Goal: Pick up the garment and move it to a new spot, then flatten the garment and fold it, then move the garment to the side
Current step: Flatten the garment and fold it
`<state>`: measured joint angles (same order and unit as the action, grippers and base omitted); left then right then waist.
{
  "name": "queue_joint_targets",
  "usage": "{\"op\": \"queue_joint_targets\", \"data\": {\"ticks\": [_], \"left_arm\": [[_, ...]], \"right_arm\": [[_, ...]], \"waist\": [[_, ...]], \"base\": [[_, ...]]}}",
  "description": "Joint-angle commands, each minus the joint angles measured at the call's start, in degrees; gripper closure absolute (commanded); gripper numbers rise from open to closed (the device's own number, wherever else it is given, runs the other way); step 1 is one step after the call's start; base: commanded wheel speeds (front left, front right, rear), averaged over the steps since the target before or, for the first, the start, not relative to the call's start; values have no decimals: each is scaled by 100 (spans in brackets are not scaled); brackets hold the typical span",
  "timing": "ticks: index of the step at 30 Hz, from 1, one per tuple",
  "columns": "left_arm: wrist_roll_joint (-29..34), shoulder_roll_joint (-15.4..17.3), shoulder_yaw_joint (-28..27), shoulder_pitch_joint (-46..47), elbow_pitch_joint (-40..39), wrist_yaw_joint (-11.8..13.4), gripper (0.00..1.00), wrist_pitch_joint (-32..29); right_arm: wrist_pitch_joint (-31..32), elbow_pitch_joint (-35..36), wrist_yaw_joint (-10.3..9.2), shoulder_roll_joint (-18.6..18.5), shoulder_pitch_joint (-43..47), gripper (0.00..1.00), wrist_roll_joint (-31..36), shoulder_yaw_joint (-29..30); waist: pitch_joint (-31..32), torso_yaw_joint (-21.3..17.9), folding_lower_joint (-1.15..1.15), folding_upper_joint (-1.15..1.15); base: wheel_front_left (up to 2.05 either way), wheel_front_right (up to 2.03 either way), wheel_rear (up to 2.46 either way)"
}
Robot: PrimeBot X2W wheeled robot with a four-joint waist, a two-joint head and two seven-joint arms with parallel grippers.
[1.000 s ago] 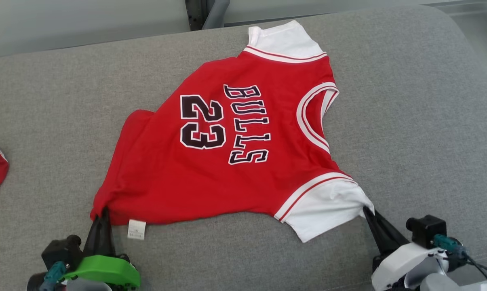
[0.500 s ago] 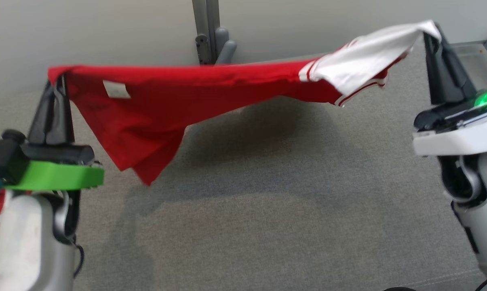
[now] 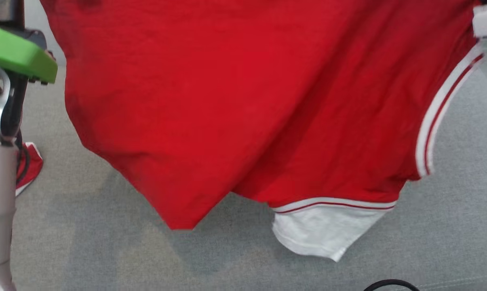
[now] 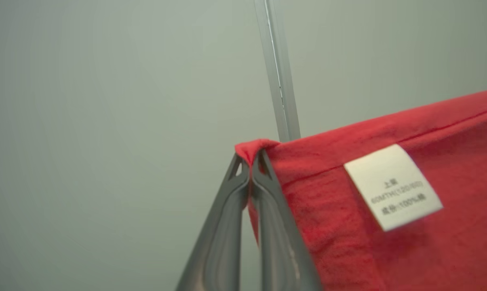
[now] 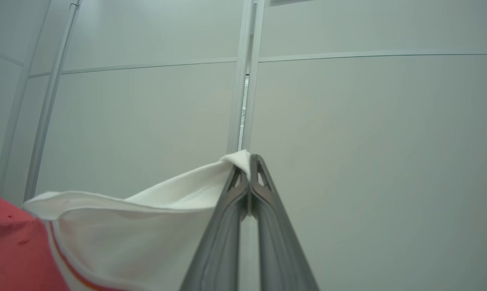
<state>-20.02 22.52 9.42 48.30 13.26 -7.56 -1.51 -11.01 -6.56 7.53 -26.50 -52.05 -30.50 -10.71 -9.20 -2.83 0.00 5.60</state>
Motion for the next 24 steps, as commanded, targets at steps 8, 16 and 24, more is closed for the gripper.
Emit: {"op": "queue_joint_targets", "data": {"ticks": [8,16,24], "left_arm": [[490,-45,416,2375,1260,13,100,636],[352,-86,767,3076,2550,13,100,1290],[-758,-291,1643,1465,3382,13,100,1470]], "right_arm": [[-289,-1539,-10,88,-2472,100,987,0],[-406,-1756,-10,237,-2718,100,1417,420],[-406,-1446,-10,237,-4,100,967,367]], "waist": [[-2176,-133,0,-1],[-2154,-252,0,-1],[-1820,-302,0,-1]], "base": [[0,0,0],[0,0,0],[0,0,0]]}}
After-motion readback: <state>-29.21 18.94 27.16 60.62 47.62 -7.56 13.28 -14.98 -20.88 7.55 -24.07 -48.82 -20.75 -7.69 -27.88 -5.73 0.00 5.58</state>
